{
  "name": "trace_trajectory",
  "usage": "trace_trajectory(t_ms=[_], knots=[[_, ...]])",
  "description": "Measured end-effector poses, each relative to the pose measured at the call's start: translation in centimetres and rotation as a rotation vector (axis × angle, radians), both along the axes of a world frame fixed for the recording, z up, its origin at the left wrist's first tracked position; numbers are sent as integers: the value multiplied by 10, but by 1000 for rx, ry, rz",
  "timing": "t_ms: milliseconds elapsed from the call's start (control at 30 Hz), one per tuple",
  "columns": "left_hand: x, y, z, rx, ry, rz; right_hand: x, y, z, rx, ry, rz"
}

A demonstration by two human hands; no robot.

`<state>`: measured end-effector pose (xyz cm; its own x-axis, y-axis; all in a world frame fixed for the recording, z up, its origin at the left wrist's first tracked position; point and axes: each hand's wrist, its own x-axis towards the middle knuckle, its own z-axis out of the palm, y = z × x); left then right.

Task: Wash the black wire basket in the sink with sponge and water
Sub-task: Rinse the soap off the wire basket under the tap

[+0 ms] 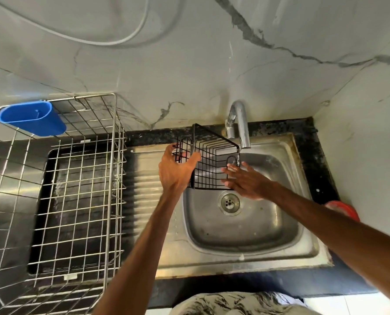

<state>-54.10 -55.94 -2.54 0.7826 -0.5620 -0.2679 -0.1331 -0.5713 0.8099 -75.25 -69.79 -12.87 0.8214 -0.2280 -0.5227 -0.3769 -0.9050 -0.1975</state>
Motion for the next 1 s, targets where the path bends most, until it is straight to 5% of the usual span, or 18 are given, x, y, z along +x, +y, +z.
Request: trace_trajectory(t_ms=[233,333,533,667,800,1000], knots=[[15,4,-20,-28,138,101,1,33,35,486,-114,-393],[17,15,-34,-41,172,114,-1,25,32,450,-297,-508],[21,19,-24,-15,89,116,22,-33,16,452,-696,-1208],[25,16,-35,-31,124,136,41,-63,5,1013,-723,-1593],[27,13,-53,-72,156,151,64,-73,16,1505,-862,-1709],[26,14,-69,-118,190,135,80,-77,9,1679,-862,-1793]])
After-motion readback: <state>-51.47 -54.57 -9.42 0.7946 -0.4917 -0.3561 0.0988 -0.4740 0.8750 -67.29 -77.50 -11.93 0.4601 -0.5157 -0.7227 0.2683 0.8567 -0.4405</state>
